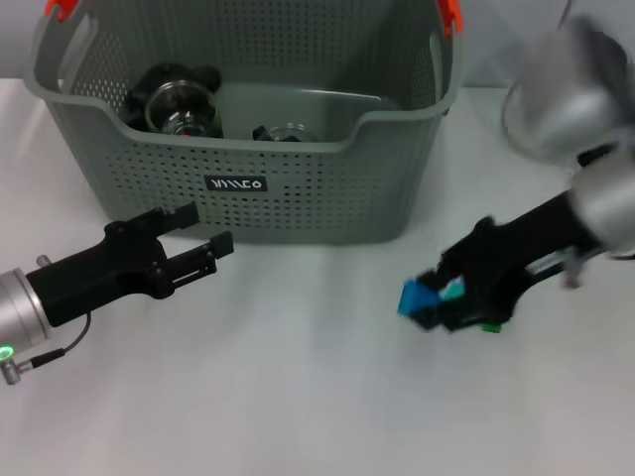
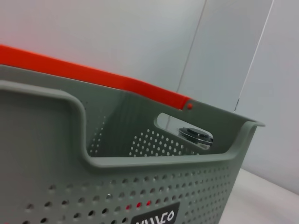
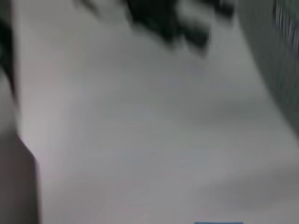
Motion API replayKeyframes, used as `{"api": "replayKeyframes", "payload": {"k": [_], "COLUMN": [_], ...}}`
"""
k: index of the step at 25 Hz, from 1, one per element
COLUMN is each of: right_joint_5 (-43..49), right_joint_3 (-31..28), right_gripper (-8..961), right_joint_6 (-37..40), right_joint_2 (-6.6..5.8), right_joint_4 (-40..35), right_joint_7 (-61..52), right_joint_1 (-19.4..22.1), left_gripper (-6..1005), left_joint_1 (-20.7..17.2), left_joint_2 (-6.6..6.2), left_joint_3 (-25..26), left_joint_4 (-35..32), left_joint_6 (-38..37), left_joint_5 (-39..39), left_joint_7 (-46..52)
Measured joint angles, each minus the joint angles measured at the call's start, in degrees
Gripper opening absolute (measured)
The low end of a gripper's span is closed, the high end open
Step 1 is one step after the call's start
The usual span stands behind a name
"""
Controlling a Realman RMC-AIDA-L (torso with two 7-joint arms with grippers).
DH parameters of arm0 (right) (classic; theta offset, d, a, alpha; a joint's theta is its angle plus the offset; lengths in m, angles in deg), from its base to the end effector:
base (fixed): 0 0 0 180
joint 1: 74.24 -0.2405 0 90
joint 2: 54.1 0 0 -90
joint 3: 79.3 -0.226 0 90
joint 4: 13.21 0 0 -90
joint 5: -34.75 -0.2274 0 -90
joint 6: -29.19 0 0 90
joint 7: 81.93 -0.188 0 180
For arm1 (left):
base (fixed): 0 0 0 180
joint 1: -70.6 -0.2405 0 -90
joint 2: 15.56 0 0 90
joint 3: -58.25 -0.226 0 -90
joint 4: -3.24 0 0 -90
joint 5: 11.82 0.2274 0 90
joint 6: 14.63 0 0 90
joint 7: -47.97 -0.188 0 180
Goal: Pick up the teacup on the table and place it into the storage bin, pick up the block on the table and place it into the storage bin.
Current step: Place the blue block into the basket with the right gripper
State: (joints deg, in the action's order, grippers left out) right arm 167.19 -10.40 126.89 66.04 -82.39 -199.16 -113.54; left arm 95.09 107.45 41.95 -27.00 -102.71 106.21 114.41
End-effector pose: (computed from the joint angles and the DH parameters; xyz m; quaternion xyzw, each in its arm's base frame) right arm 0.1317 0.3458 -0.0341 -0.9868 0.1510 -0.0586 0.0087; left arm -0.2863 0.3181 -0.0225 -0.8670 -0.2846 -0.3205 0.2543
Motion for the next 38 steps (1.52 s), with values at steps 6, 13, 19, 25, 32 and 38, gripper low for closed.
{"api": "replayKeyframes", "payload": {"k": [6, 13, 19, 25, 32, 38], "right_joint_5": [-20.6, -41.1, -37.7, -18.7, 7.1, 13.3], "right_joint_3": [-24.2, -28.9, -26.3, -17.9, -8.4, 0.2], "right_gripper": [430, 433, 435, 437, 439, 441], "right_joint_6": [10.6, 12.7, -0.4, -17.3, -26.7, -33.2], "right_joint_2": [-0.44, -0.13, -0.70, -2.14, 0.27, 0.36], "right_joint_4": [0.4, 4.1, -1.9, -4.6, -0.1, 8.4], "right_joint_7": [14.5, 19.3, 6.4, -11.8, -20.7, -24.6], "right_joint_1": [6.5, 9.1, 1.0, -11.1, -24.0, -28.3], "left_gripper": [717, 717, 717, 717, 717, 717], "left_joint_1": [1.0, 2.3, 2.6, 1.9, -0.9, -1.9], "left_joint_2": [-0.29, -0.48, -0.53, -0.58, -1.00, -2.03], "left_joint_3": [0.3, 0.3, 0.1, 0.3, -0.2, -0.7], "left_joint_4": [0.0, 0.0, -0.1, -0.1, -1.5, -4.7], "left_joint_6": [0.0, 0.0, -0.6, -0.8, -5.2, -19.6], "left_joint_5": [0.0, 0.0, 0.0, 0.0, 1.1, 6.0], "left_joint_7": [0.3, 1.0, 2.0, 2.4, 2.5, 1.8]}}
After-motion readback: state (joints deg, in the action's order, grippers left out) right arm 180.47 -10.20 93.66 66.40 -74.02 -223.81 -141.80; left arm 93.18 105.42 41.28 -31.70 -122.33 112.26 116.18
